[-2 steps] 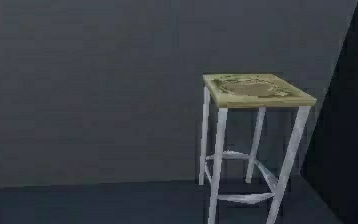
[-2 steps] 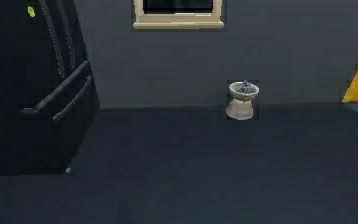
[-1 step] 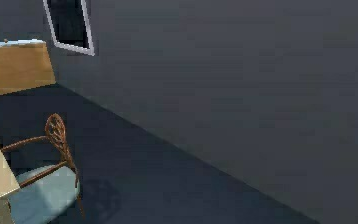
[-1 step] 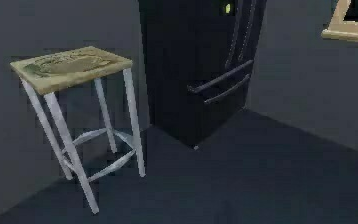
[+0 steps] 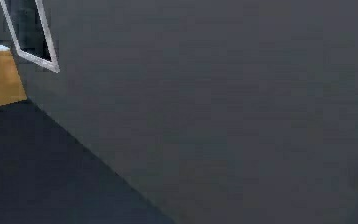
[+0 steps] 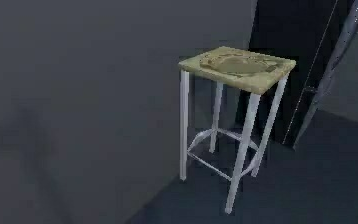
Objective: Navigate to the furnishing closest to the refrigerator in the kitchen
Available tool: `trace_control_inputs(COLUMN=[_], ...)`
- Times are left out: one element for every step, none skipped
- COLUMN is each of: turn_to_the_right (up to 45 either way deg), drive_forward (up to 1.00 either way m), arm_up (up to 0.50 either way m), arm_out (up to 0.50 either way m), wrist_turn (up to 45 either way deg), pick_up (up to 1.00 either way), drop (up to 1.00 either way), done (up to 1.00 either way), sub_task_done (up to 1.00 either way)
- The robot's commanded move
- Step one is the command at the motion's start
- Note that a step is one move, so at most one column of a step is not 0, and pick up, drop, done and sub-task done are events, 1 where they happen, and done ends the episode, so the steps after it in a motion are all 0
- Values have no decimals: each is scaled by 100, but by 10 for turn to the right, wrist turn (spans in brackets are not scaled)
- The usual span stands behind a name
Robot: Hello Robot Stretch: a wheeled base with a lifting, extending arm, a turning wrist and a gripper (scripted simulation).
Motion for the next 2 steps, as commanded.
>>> trace_control_inputs(turn_to_the_right=[-120,0], drive_forward=[0,20], arm_up=[0,0], arm_out=[0,0], wrist_turn=[0,0], pick_up=[0,0], drop=[0,0], done=[0,0], sub_task_done=[0,0])
